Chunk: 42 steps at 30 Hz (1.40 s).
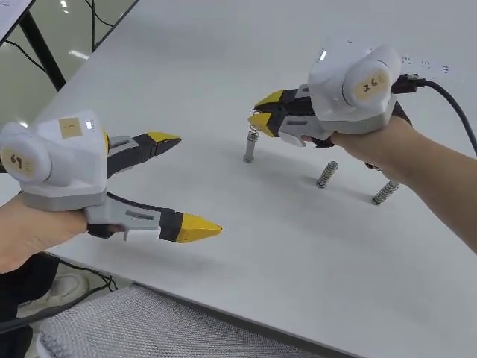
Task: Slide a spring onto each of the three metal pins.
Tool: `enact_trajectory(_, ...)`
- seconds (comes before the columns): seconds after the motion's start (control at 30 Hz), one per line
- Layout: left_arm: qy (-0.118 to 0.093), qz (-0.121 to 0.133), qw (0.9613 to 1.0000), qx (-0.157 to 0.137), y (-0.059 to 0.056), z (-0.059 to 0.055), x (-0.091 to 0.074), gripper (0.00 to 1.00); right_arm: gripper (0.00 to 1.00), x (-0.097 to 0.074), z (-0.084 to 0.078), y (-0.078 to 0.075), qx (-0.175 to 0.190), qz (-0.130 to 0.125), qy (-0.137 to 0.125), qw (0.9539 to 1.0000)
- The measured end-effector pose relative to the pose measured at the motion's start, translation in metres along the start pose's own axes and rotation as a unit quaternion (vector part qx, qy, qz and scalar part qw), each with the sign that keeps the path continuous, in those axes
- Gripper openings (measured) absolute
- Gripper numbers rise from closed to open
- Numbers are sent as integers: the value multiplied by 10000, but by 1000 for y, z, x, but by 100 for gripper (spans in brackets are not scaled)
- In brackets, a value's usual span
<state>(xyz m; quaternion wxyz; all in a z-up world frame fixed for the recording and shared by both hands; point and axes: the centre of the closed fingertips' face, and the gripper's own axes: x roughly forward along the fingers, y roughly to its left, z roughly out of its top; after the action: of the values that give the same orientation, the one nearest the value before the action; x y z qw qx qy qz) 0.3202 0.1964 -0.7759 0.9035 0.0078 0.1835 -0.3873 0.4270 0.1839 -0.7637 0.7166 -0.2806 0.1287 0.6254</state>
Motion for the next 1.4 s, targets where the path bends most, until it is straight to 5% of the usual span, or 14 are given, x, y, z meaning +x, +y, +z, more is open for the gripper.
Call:
enact_trajectory(0.17, 19, 7, 10000, -22, 1, -1, -1, 93, 12, 7, -7, 5, -25, 86, 144, 9999)
enact_trajectory(0.3, 12, 14, 10000, -37, 1, -1, 0, 93, 12, 11, -23, 11, -300, 203, 505, 9981)
enact_trajectory(0.6, 7, -18, 10000, -34, 0, -1, 2, 92, 12, 16, -35, 20, -195, 306, 681, 9970)
enact_trajectory(1.4, -60, -54, 10000, -24, -1, 4, 6, 91, 18, 21, -35, 23, 48, 208, 604, 9979)
